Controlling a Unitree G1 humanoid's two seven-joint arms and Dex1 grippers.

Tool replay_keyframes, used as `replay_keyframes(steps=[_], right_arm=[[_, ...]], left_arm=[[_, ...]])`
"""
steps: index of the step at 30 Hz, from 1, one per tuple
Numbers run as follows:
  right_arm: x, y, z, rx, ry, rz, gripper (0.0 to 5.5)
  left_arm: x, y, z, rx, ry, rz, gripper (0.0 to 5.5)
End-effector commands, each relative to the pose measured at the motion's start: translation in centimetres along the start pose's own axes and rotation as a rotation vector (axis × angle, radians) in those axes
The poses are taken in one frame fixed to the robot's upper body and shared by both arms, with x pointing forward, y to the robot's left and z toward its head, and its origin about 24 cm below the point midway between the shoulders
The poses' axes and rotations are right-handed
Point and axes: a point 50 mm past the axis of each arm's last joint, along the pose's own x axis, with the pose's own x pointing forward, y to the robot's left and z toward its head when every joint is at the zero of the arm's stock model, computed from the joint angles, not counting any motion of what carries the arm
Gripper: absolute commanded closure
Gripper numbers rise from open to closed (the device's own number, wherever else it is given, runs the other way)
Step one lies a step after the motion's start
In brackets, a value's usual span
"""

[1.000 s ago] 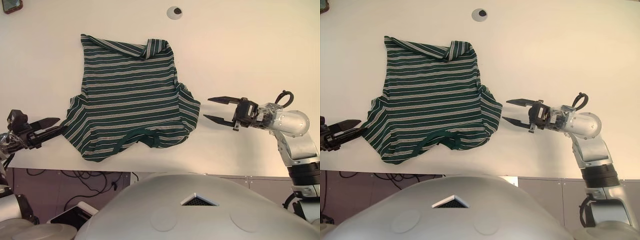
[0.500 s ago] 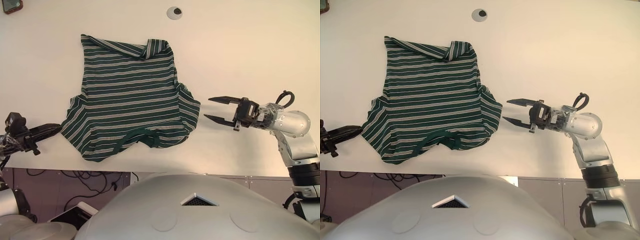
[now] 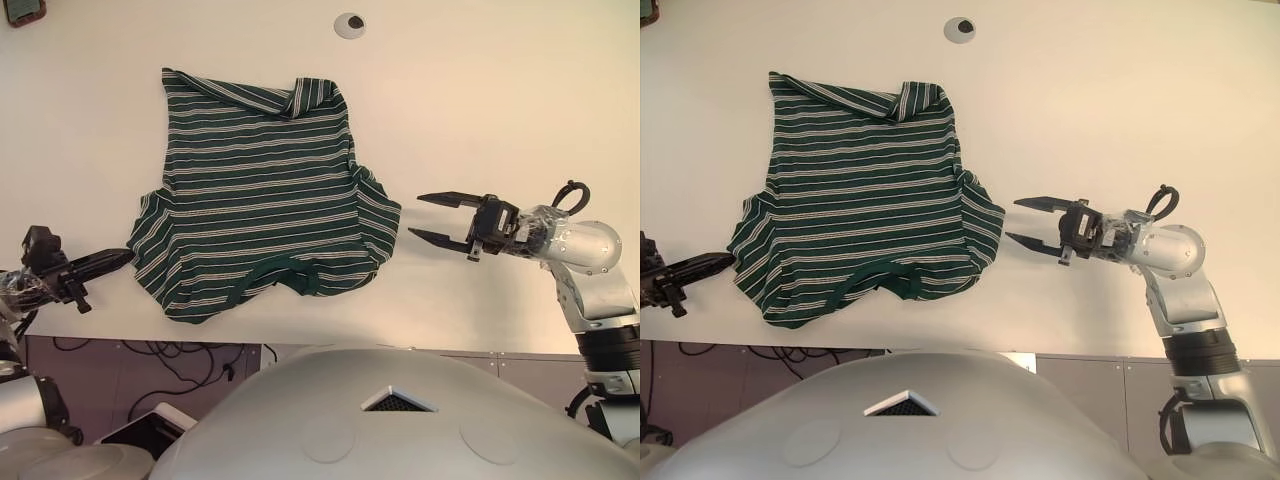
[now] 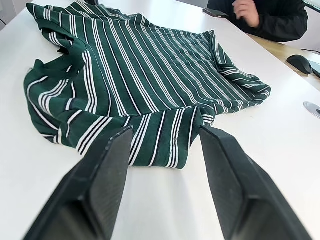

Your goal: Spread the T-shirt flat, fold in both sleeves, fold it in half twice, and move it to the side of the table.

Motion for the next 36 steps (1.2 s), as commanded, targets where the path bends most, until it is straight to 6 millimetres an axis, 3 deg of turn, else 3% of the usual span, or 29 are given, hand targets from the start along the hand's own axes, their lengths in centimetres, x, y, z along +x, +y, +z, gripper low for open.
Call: replay_keyframes(steps=[1, 11, 16, 23, 30, 36], right_arm=[[0.1, -0.3, 0.2, -0.003, -0.01, -0.007, 3.1], [-0.1, -0.6, 0.1, 0.02, -0.013, -0.027, 3.1], [-0.7, -2.0, -1.2, 0.117, 0.045, -0.158, 3.1], [-0.8, -2.9, -2.6, 0.349, 0.084, -0.24, 3.1], [0.7, -2.3, -2.4, 0.631, 0.002, -0.164, 3.1], [2.2, -1.4, -3.4, 0.733, 0.037, -0.129, 3.1]], left_arm=[[0.8, -0.6, 2.0, 0.048, -0.088, -0.072, 5.48], [6.0, -2.1, 3.6, 0.112, -0.155, -0.246, 5.48], [8.7, -2.5, 3.7, 0.125, -0.161, -0.292, 5.48], [10.6, -2.6, 2.4, 0.149, -0.12, -0.263, 5.48], [10.9, -2.2, 1.5, 0.144, -0.056, -0.226, 4.53], [11.4, -2.5, 2.1, 0.14, -0.052, -0.199, 3.63]])
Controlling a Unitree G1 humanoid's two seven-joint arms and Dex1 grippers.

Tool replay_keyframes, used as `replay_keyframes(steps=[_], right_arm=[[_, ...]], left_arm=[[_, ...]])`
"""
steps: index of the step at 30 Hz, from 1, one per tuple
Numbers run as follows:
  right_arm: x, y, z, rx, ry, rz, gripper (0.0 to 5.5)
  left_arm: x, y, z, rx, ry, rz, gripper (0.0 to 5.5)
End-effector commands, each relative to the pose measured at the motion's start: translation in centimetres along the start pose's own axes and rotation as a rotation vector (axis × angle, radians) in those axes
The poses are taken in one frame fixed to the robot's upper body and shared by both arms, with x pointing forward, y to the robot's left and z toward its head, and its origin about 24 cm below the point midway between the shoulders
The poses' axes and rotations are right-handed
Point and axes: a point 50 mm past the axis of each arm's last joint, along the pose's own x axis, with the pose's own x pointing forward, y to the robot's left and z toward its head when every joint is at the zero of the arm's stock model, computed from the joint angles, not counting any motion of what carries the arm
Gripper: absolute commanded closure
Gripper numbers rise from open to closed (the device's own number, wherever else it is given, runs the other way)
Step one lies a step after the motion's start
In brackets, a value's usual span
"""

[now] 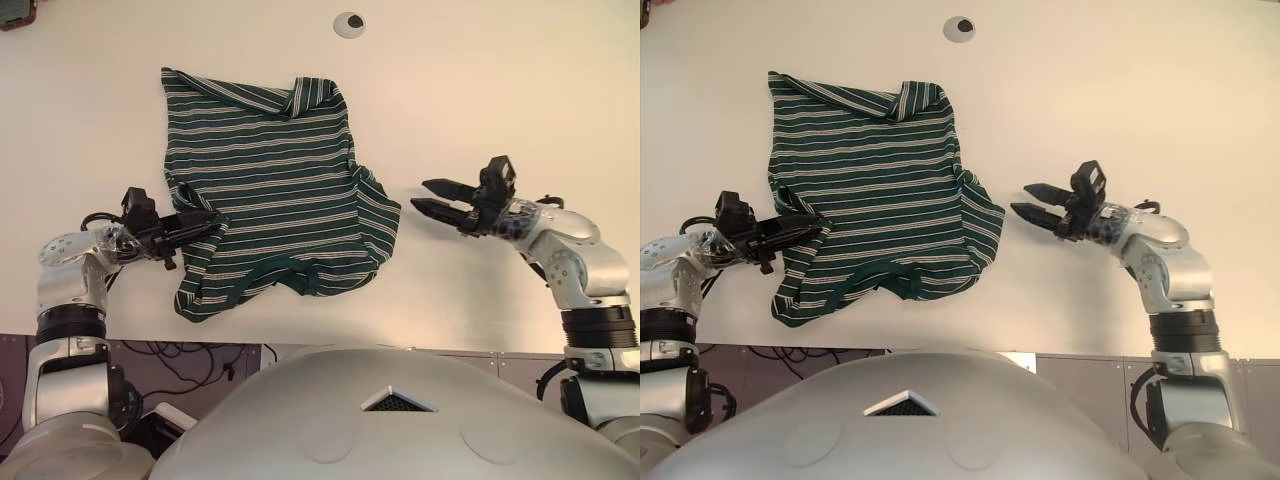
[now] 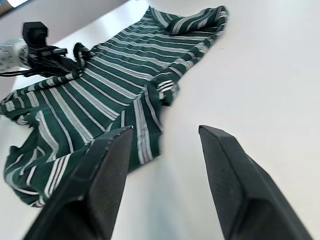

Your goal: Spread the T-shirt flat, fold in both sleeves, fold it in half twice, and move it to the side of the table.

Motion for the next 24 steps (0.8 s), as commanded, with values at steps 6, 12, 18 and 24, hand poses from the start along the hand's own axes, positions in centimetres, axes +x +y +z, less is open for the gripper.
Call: replay_keyframes(steps=[6, 12, 18, 24], right_arm=[[2.9, -0.5, -1.3, 0.03, 0.098, -0.01, 3.1], [4.0, -0.4, -1.4, 0.046, 0.118, 0.035, 3.62], [3.6, -0.2, -1.5, 0.047, 0.143, 0.056, 4.49], [2.8, 0.1, -1.8, 0.038, 0.183, 0.065, 5.46]], left_arm=[[-0.7, -0.5, 3.6, 0.167, -0.066, 0.084, 3.34], [-2.0, -2.9, 6.2, 0.342, -0.103, 0.032, 3.29], [-3.1, -2.8, 6.3, 0.371, -0.039, 0.08, 3.29], [-4.0, -2.6, 6.7, 0.4, 0.054, 0.101, 3.29]])
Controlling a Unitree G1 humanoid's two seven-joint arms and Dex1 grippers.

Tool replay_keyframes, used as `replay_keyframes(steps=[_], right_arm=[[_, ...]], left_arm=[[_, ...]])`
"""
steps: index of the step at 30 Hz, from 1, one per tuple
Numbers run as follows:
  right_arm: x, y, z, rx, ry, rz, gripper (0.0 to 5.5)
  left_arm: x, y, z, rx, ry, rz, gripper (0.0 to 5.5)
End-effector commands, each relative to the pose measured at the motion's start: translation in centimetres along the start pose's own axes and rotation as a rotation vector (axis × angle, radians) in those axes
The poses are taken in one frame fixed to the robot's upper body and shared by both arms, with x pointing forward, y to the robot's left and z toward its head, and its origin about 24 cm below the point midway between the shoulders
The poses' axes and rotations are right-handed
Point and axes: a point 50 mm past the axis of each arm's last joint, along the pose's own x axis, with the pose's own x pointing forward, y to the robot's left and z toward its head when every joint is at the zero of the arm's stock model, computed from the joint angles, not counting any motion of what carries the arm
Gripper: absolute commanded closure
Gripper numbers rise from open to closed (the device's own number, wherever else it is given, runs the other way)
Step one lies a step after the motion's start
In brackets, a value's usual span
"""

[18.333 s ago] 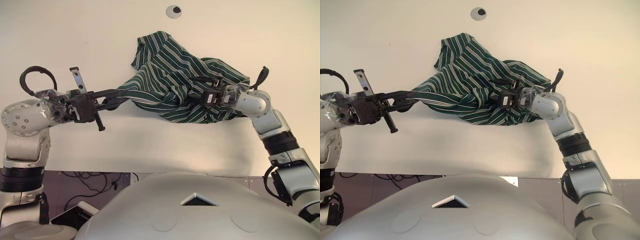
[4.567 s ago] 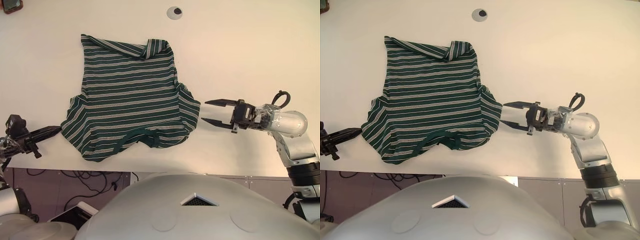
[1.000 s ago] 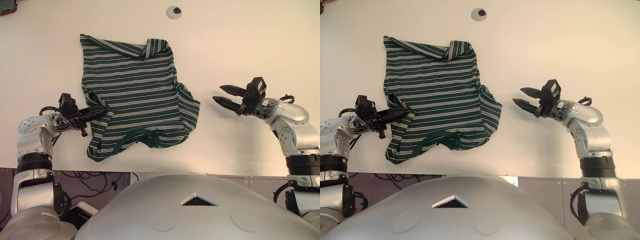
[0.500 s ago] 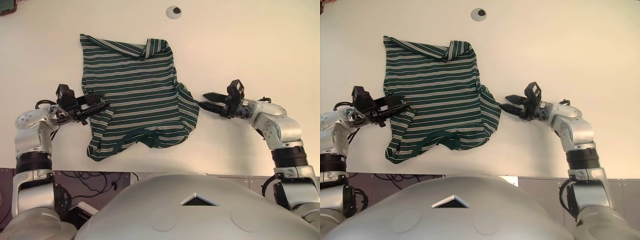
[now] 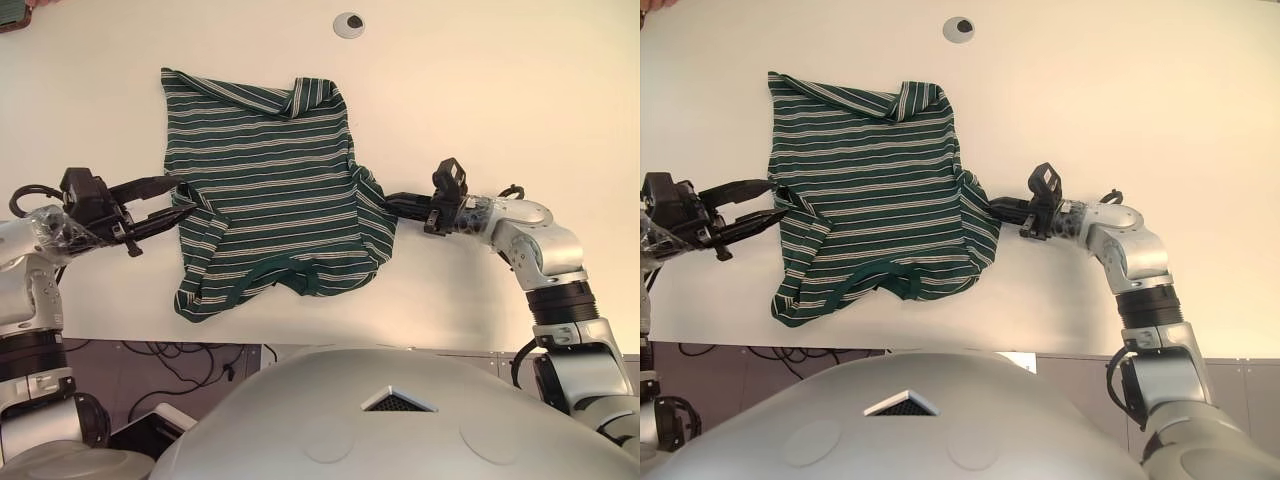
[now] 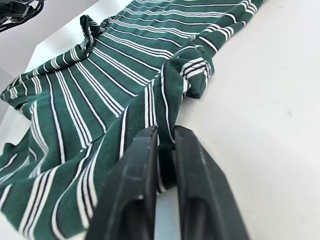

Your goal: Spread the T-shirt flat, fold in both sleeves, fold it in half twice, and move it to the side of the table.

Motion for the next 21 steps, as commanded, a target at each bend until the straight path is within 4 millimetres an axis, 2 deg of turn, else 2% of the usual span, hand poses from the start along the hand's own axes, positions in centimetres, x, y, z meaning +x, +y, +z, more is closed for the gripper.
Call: replay_keyframes(steps=[1, 4, 7, 9, 12, 14, 18, 21], right_arm=[[-1.2, 0.0, -1.5, 0.029, 0.091, -0.028, 5.46], [-1.6, 0.1, -1.6, 0.027, 0.102, -0.032, 5.46], [-1.6, 0.4, -1.5, 0.031, 0.091, -0.016, 5.46], [-1.5, 0.7, -1.1, 0.044, 0.057, 0.011, 5.46], [-1.3, 1.5, 0.1, 0.074, -0.04, 0.056, 5.46], [-1.1, 2.1, 0.9, 0.079, -0.082, 0.088, 5.46], [0.1, 3.9, 2.1, 0.061, -0.134, 0.125, 5.46], [1.9, 4.9, 3.1, 0.029, -0.136, 0.168, 5.46]], left_arm=[[-1.0, 0.4, 0.3, 0.038, 0.104, 0.008, 3.29], [-1.5, 0.7, 0.7, 0.033, 0.128, 0.02, 3.29], [-1.9, 0.5, 0.1, 0.016, 0.178, -0.011, 3.29], [-2.4, -0.1, -1.0, -0.005, 0.249, -0.067, 3.29], [-3.9, -1.6, -3.8, -0.018, 0.467, -0.201, 3.29], [-4.5, -2.5, -4.7, -0.051, 0.532, -0.287, 3.29], [-4.6, -2.1, -5.0, -0.053, 0.595, -0.354, 3.29], [-5.0, -2.1, -5.1, -0.074, 0.6, -0.336, 3.29]])
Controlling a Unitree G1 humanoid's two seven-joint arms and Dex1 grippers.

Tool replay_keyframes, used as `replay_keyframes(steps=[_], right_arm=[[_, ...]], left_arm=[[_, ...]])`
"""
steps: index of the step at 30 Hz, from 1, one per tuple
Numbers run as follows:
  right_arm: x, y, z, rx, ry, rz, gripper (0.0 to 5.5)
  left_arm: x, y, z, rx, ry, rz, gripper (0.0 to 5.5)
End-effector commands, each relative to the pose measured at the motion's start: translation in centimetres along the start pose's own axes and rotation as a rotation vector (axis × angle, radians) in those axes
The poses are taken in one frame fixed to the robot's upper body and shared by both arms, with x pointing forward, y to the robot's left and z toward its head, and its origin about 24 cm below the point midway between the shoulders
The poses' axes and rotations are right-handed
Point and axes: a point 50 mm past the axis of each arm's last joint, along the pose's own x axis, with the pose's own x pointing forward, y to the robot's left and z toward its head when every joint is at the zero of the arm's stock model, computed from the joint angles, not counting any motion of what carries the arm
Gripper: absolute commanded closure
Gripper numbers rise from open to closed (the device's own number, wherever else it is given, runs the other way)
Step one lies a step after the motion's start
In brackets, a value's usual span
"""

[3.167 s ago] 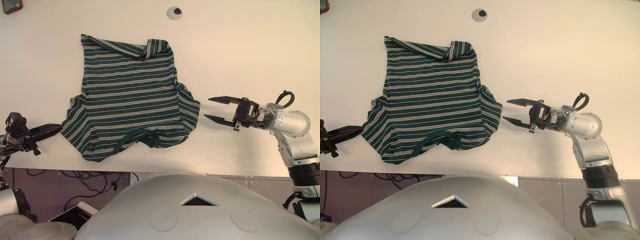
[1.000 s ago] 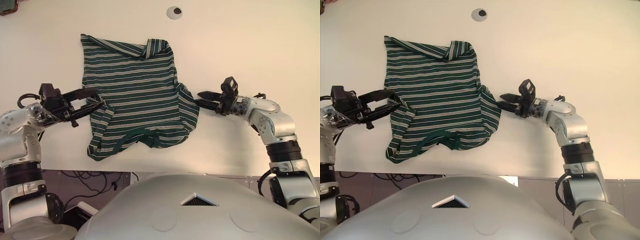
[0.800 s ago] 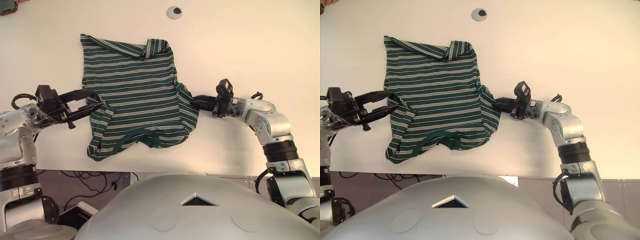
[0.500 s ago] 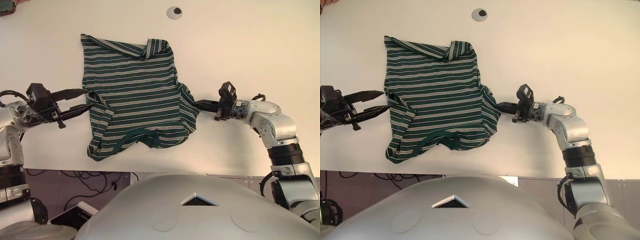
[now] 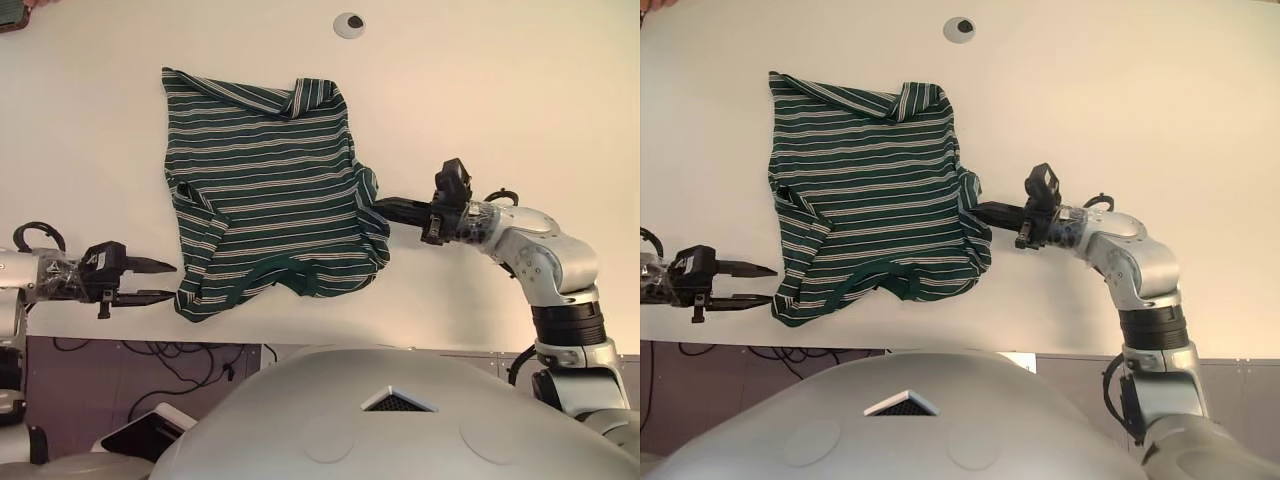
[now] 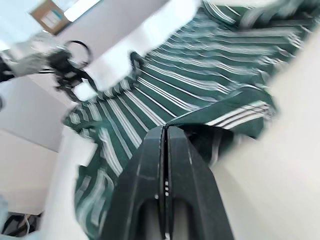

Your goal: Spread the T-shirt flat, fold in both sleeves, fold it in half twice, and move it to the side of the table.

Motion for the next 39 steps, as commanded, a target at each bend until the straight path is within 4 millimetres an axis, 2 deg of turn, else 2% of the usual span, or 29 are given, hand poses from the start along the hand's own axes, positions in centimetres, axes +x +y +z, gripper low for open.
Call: replay_keyframes(steps=[1, 3, 8, 12, 16, 22, 28, 30, 34, 36, 39], right_arm=[[3.0, 1.1, 0.8, -0.021, -0.012, 0.066, 5.46], [4.7, 1.5, 1.0, -0.017, -0.008, 0.099, 5.46], [7.3, 1.7, 0.8, -0.015, 0.032, 0.089, 5.46], [8.9, 1.6, 0.6, -0.007, 0.049, 0.071, 5.46], [9.7, 0.9, 0.1, 0.017, 0.079, 0.03, 5.46], [9.8, 0.9, 0.2, 0.037, 0.07, 0.042, 4.49], [8.9, 1.5, 0.7, 0.025, 0.053, 0.089, 3.55], [7.9, 2.0, 1.1, 0.015, 0.03, 0.141, 3.26], [3.0, 2.3, 2.0, -0.072, -0.041, 0.209, 2.55], [0.1, 1.6, 2.1, -0.175, -0.072, 0.156, 2.44], [-3.5, 1.1, 1.9, -0.327, -0.114, 0.048, 2.44]], left_arm=[[-0.2, -0.2, -0.8, -0.045, 0.038, 0.003, 3.29], [0.1, -0.3, -0.7, -0.049, 0.025, 0.007, 3.29], [0.5, -1.0, -1.3, -0.07, 0.007, 0.016, 3.29], [1.0, -1.0, -1.6, -0.074, -0.016, 0.019, 3.29], [1.3, -0.9, -2.0, -0.075, -0.026, 0.029, 3.29], [1.7, -0.6, -2.5, -0.072, -0.038, 0.034, 3.29], [1.8, -0.5, -2.5, -0.069, -0.047, 0.037, 3.29], [1.6, -0.5, -2.3, -0.068, -0.053, 0.043, 3.29], [0.3, -0.6, -2.9, -0.084, -0.037, 0.125, 3.29], [0.7, -0.1, -3.7, -0.008, 0.018, 0.239, 3.29], [1.8, 0.1, -4.1, 0.244, 0.075, 0.385, 3.29]])
